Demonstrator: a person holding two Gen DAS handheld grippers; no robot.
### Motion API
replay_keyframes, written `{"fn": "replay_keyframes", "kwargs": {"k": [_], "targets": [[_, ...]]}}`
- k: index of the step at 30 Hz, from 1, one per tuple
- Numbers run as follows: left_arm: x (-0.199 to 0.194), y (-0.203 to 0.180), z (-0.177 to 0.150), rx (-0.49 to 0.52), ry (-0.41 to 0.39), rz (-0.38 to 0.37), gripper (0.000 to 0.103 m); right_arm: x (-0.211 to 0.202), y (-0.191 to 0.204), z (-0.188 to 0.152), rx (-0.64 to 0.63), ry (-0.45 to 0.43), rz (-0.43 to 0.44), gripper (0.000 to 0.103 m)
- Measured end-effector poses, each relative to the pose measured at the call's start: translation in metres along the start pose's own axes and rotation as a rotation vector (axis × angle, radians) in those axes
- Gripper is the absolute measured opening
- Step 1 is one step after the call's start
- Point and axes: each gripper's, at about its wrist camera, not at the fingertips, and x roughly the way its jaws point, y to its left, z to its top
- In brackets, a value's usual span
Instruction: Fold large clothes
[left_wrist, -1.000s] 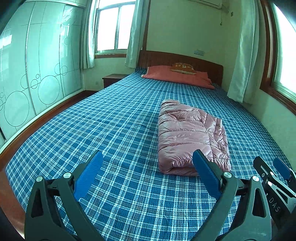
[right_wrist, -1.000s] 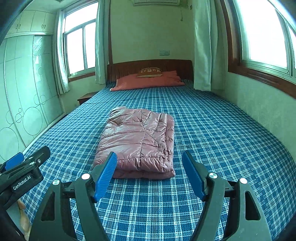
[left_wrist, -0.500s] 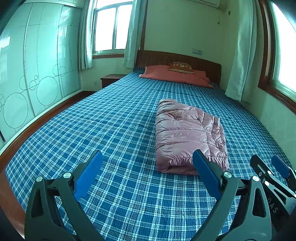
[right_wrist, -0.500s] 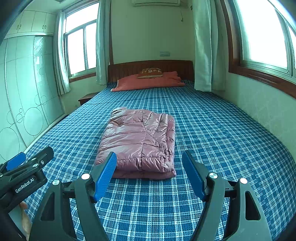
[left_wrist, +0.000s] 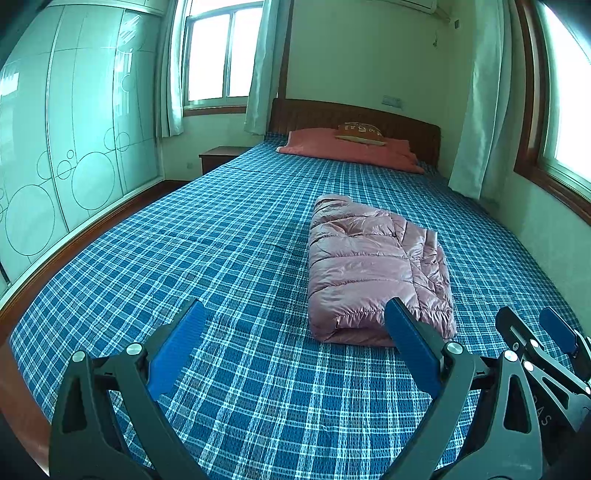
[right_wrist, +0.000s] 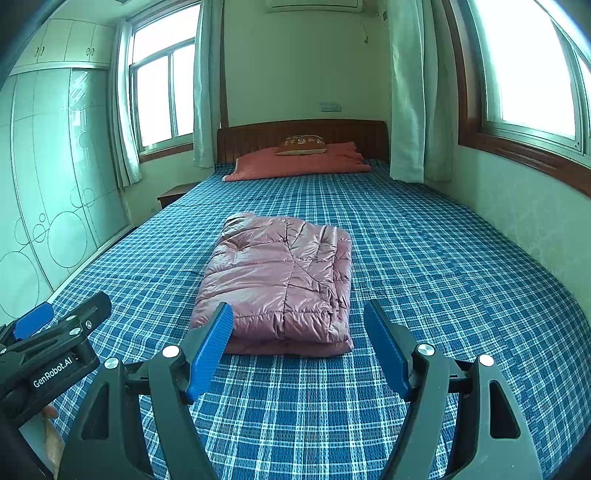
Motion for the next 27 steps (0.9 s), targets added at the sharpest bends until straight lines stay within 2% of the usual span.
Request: {"fn": "replay_keyframes", "kwargs": {"k": [27], "targets": [[0.0017,0.0029,-0.0017,0.005,0.002,-0.006,0.097,0.0012,0.0004,-0.0018,0.000,0.004,0.004,0.072]]}}
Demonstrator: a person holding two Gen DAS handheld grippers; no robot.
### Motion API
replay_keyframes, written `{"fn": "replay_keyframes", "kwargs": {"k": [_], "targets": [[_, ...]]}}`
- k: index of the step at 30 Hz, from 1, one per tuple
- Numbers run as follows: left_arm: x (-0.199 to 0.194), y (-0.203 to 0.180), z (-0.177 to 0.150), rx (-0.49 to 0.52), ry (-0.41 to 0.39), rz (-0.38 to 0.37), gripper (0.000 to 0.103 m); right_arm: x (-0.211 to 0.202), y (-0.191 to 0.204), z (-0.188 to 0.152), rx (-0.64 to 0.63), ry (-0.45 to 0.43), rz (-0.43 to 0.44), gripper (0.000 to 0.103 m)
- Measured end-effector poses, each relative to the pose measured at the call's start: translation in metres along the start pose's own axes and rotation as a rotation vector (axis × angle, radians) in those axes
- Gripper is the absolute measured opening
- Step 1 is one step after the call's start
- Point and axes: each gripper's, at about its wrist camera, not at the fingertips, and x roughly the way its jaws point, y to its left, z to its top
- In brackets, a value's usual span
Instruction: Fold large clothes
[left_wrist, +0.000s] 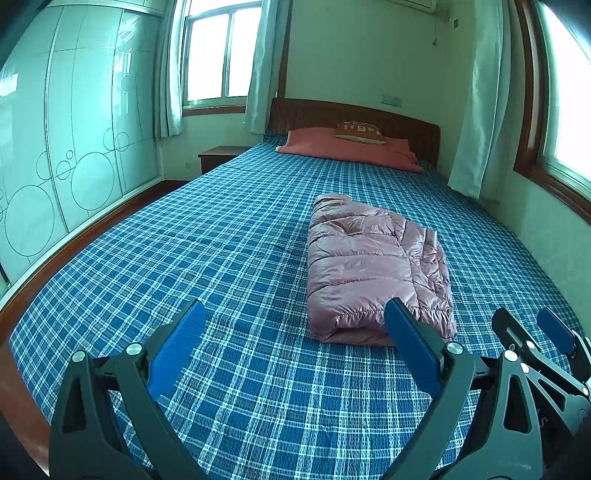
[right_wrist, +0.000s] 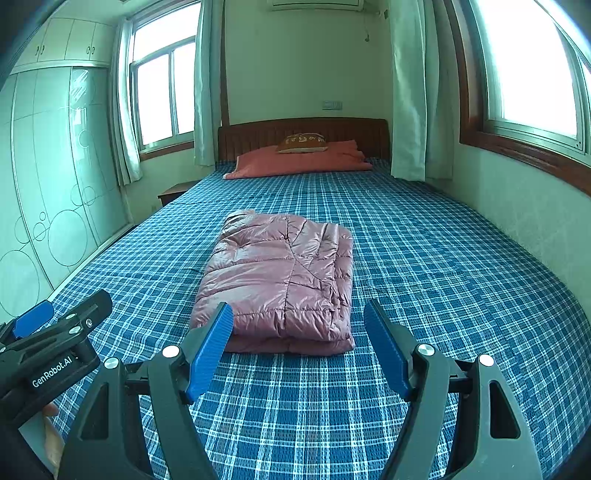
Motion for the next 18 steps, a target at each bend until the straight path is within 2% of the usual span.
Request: {"fn": "replay_keyframes", "kwargs": {"k": [18], "targets": [[0.0096,0.0001,0.0020,0.002,0.001,-0.010,0.097,0.0078,-0.0032,-0.0013,-0.006,0.014,0.002,0.072]]}}
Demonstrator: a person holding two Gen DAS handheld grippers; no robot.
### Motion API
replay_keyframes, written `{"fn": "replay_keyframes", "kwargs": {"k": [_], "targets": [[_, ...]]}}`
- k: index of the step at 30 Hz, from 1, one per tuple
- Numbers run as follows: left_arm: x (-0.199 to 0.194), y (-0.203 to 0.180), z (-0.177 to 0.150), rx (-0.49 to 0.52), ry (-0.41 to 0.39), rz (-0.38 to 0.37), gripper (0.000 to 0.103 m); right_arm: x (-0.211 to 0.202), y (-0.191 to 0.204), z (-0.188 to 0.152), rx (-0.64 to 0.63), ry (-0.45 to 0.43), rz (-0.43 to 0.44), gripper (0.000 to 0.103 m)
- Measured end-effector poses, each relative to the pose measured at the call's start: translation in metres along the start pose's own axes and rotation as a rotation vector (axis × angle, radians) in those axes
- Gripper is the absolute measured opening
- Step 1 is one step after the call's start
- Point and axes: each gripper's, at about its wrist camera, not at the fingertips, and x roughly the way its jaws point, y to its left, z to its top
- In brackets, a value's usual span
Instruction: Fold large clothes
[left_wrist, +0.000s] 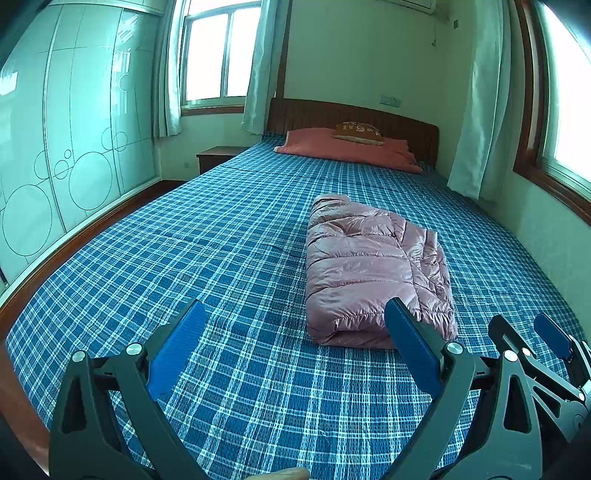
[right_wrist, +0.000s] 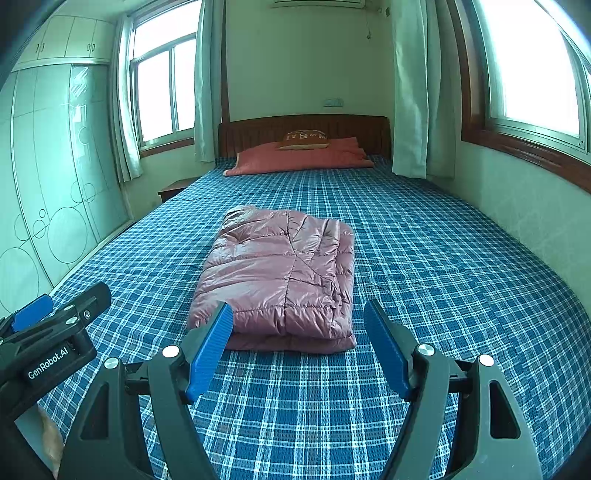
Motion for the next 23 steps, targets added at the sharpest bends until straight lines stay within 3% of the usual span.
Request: {"fn": "replay_keyframes", "kwargs": {"k": [10,16,21,23], "targets": [[0.015,-0.002,-0.001,0.021,-0.010,0.038,0.101,0.015,-0.004,-0.005,-0.003,0.023,-0.005,0.072],[0.045,0.009,-0.003,0.004,0.013,0.040,0.101,0.038,-0.012,-0.013,0.005,0.074,-0.009,0.072],[0.102,0.048,-0.003,-0.067,0.109,0.071,0.101,0.060,-0.043,-0.015,0.036,0.106,-0.032,0.072],[0.133,0.073,-0.006,-0.117,0.168,0.121,0.101,0.072,-0.068,-0.016,0.060,0.119,-0.065,0.082]]}}
